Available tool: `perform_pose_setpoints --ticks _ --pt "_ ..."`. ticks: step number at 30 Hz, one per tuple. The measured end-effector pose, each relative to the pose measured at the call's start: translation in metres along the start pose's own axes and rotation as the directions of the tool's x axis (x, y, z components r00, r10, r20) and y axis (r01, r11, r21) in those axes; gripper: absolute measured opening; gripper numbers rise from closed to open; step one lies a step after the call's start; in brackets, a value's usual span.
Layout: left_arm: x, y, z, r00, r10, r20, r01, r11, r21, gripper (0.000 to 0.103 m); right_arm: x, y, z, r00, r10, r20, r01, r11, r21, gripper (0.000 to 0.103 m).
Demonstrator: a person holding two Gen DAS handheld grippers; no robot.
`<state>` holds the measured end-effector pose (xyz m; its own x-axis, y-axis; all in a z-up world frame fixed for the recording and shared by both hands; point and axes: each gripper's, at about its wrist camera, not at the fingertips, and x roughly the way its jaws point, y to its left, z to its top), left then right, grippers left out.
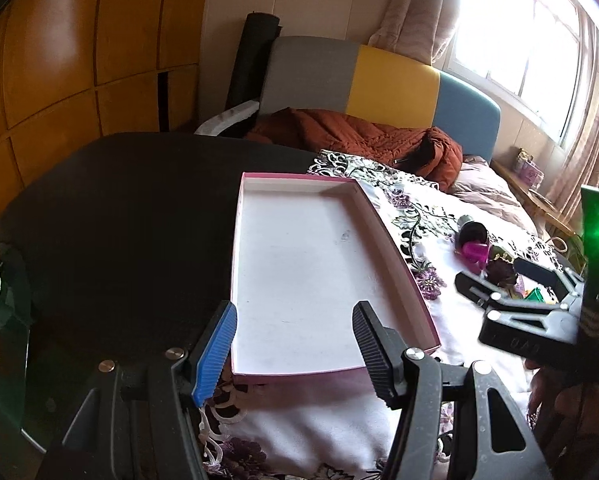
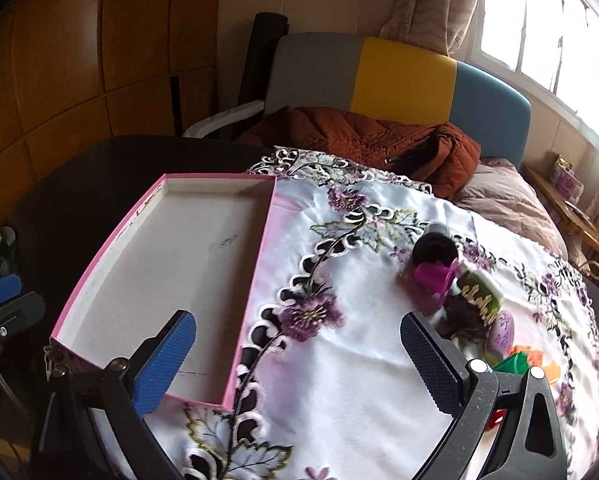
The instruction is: Organize rigid objects
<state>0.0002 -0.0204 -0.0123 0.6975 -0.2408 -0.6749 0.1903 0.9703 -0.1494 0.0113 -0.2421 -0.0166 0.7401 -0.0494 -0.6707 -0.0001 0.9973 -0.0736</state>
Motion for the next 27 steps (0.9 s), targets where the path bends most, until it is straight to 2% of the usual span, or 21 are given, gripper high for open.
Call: perform_pose_setpoints --ticks 7,13,18,22,24,27 --pt "0.007 0.004 -0.002 0.999 -0.018 -0.030 0.018 1.000 -0.009 0.061 -0.001 -0.034 0.010 1.000 0.016 -0.001 -0.016 0.999 0.034 0.103" --pt "0.008 -0.001 -0.001 0.999 -0.039 -0.038 0.039 0.999 0.010 0.061 -0.002 -0.092 0.013 0.998 -0.069 -0.002 0.069 0.993 0.093 0.103" --pt "0.010 -0.007 -0.001 0.998 -0.049 -0.049 0.051 0.998 0.034 0.061 0.004 -0.157 0.012 0.992 -0.123 -0.015 0.124 0.971 0.206 0.103" --pt "0.011 -0.009 0.002 0.996 -0.076 -0.054 0.077 0.997 0.024 0.062 0.008 -0.217 0.004 0.987 -0.162 -0.017 0.157 0.923 0.350 0.103" --pt "0.009 -0.013 0.005 0.995 -0.092 -0.043 0.094 0.995 0.037 0.062 0.010 -0.246 -0.008 0.986 -0.165 -0.011 0.153 0.886 0.437 0.103" --pt "0.009 -0.024 0.011 0.993 -0.112 -0.029 0.114 0.991 0.064 0.067 0.017 -0.275 -0.021 0.984 -0.165 -0.068 0.175 0.815 0.553 0.103"
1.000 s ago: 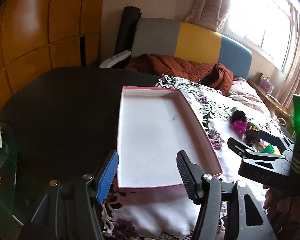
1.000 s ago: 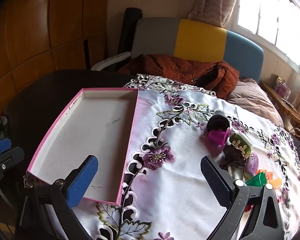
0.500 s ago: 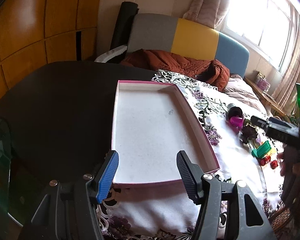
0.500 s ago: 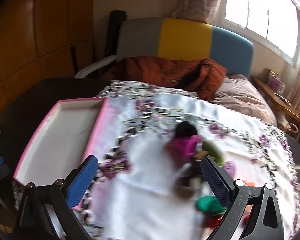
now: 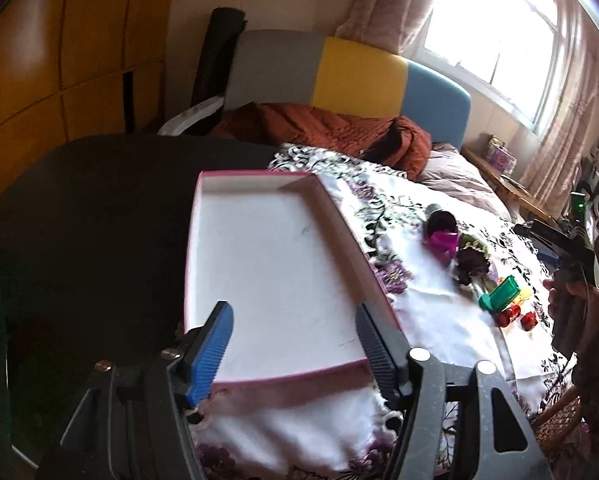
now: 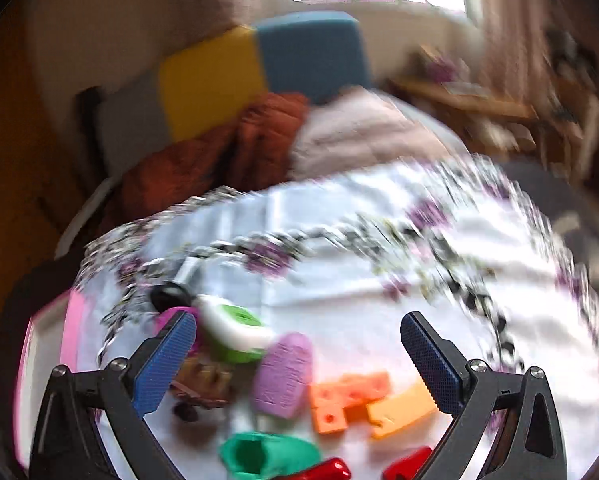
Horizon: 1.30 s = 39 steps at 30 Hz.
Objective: Organize rigid objects
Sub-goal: 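Move the left gripper to the black cylindrical brush and close on it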
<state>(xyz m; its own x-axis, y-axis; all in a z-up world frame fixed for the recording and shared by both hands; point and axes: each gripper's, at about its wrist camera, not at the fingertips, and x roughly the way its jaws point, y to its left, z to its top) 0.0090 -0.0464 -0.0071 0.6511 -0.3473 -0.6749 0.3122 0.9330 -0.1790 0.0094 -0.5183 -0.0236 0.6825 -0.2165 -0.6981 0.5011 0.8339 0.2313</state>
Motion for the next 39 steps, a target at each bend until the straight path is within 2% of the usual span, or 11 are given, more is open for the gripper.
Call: perform_pose_setpoints --ticks 2,6,10,12,16,21,28,34,39 --pt "0.006 -0.008 0.007 0.999 -0.032 -0.013 0.032 0.999 0.014 0.068 0.004 -0.012 0.004 0.999 0.032 -0.008 -0.031 0.997 0.074 0.103" --pt "0.018 -0.030 0.020 0.995 -0.096 -0.017 0.097 0.994 0.053 0.069 0.005 -0.013 0.004 0.999 0.037 -0.022 -0.035 0.996 0.085 0.103" --pt "0.032 -0.053 0.032 0.991 -0.130 -0.043 0.134 0.987 0.094 0.082 0.006 -0.008 0.003 0.998 0.046 -0.030 -0.044 0.996 0.072 0.103" --pt "0.043 -0.065 0.040 0.986 -0.151 -0.075 0.158 0.983 0.096 0.083 0.008 -0.007 0.001 0.998 0.052 -0.045 -0.049 0.996 0.068 0.103" --pt "0.064 -0.081 0.051 0.985 -0.140 -0.105 0.151 0.983 0.103 0.082 0.012 -0.006 -0.001 0.997 0.040 -0.072 -0.036 0.998 0.060 0.103" --pt "0.090 -0.093 0.059 0.975 -0.152 -0.164 0.167 0.982 0.083 0.080 0.013 -0.007 0.000 0.997 0.027 -0.075 -0.023 0.998 0.054 0.103" --pt "0.124 -0.112 0.074 0.953 -0.195 -0.231 0.209 0.977 0.036 0.078 0.012 -0.009 0.002 0.997 0.022 -0.071 -0.017 0.998 0.066 0.103" --pt "0.154 -0.147 0.096 0.935 -0.240 -0.262 0.267 0.961 0.070 0.071 0.009 -0.009 0.003 0.998 0.031 -0.061 -0.027 0.997 0.069 0.103" --pt "0.185 -0.171 0.111 0.920 -0.258 -0.296 0.293 0.953 0.080 0.071 0.009 -0.010 0.003 0.997 0.039 -0.060 -0.034 0.996 0.080 0.103"
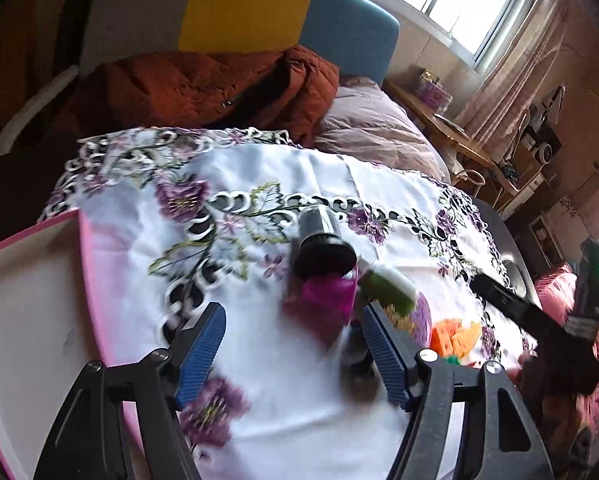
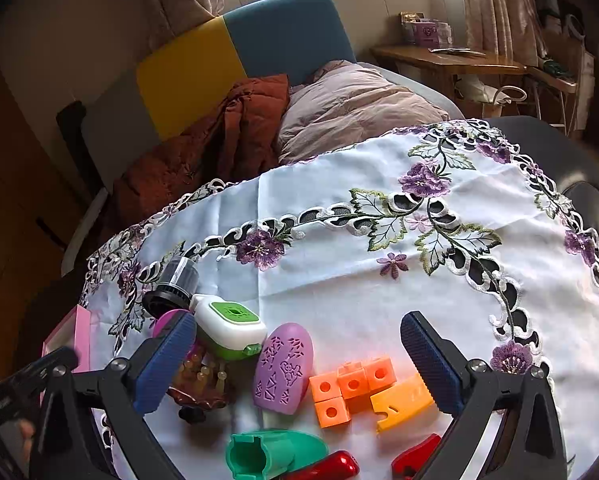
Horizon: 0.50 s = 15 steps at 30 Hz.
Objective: Organize rigid objects
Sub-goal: 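Move the left gripper to the black cylindrical brush and close on it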
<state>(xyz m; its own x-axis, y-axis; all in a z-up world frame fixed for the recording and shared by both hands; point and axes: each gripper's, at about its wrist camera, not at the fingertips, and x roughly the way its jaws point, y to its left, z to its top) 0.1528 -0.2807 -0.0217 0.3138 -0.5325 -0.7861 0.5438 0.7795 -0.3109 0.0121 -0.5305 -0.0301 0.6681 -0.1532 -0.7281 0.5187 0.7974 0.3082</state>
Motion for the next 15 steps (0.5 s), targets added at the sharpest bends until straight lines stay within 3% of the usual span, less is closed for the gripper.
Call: perform_pose_setpoints --ticks 9,15 --pt "0.037 -0.009 0.034 0.999 -0.025 -0.022 0.025 1.000 -0.007 0.071 0.006 -0.010 0.001 0.999 0.005 -0.033 -0.003 0.999 0.053 0.103" --pt "0.073 -0.011 0.056 0.993 -0.056 -0.108 0.052 0.998 -0.039 0.067 0.005 -0.013 0.002 0.999 0.016 -0.032 -0.013 0.997 0.076 0.103"
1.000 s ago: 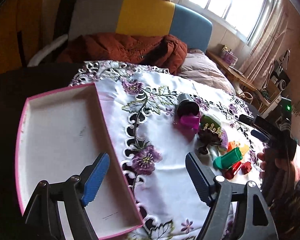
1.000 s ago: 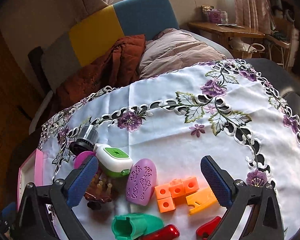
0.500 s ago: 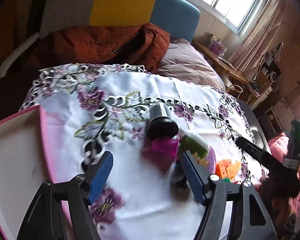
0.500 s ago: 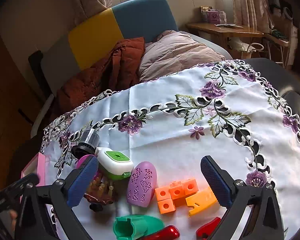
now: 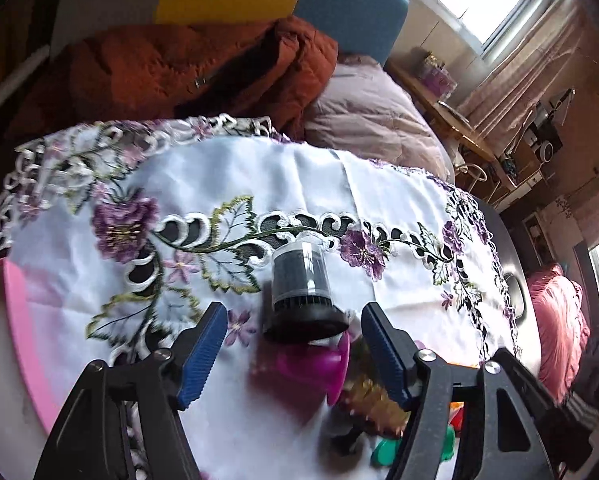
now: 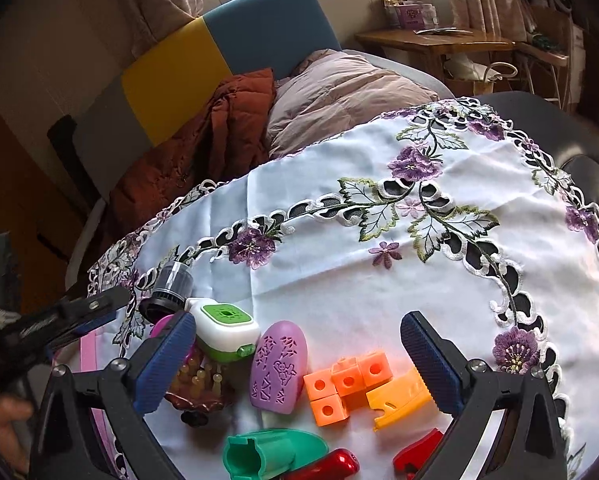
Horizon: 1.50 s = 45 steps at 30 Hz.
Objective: Organize rigid objects
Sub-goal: 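Move the left gripper to the black cylindrical brush and close on it, then lift the black brush with the left gripper while the right gripper grasps the brown comb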
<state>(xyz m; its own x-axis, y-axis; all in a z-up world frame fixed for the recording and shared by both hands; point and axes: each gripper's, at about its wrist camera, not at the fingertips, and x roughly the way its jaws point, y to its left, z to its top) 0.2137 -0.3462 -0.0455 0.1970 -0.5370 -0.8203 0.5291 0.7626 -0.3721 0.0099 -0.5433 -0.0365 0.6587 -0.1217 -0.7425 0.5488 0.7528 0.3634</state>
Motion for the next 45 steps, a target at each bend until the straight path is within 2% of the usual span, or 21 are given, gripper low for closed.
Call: perform_pose_setpoints --ticks 3,7,15,17,19,24,32,39,45 --pt "0.016 -0.002 0.010 1.000 0.004 -0.030 -0.003 1.000 0.005 0.064 0.000 0.001 0.000 1.000 0.006 -0.003 -0.006 1.000 -0.002 0.103" --pt "0.039 -0.004 0.019 0.997 0.015 -0.075 -0.014 1.000 0.017 0.056 0.000 0.002 0.000 1.000 0.015 -0.002 -0.015 1.000 -0.004 0.103" --pt "0.076 -0.008 0.023 0.988 0.015 -0.153 -0.009 0.999 0.035 0.053 0.003 -0.002 0.001 1.000 0.013 -0.012 -0.013 1.000 0.009 0.103" --pt "0.074 -0.004 0.021 0.991 0.005 -0.131 0.000 0.999 0.038 0.043 0.004 -0.001 0.001 1.000 0.008 -0.011 -0.008 1.000 0.007 0.103" --pt "0.068 0.004 0.017 0.992 -0.026 -0.127 0.028 0.999 0.016 0.043 0.004 -0.003 0.002 1.000 0.005 -0.013 -0.005 1.000 0.009 0.103" --pt "0.046 0.027 0.000 0.997 -0.018 -0.078 0.018 1.000 -0.008 0.043 0.005 -0.004 0.002 1.000 -0.001 -0.015 0.001 1.000 0.008 0.103" --pt "0.013 0.047 -0.036 0.997 0.032 -0.064 -0.034 0.999 -0.029 0.043 0.007 -0.007 0.002 1.000 -0.014 -0.022 0.015 1.000 0.011 0.103" --pt "-0.026 0.034 -0.086 0.998 0.059 -0.006 -0.059 0.998 0.019 0.043 0.008 -0.008 0.001 0.999 -0.026 -0.023 0.026 1.000 0.010 0.103" --pt "-0.046 0.011 -0.140 0.996 0.090 0.028 -0.093 0.991 0.098 0.043 0.005 -0.009 0.002 1.000 -0.021 -0.013 0.021 1.000 0.017 0.103"
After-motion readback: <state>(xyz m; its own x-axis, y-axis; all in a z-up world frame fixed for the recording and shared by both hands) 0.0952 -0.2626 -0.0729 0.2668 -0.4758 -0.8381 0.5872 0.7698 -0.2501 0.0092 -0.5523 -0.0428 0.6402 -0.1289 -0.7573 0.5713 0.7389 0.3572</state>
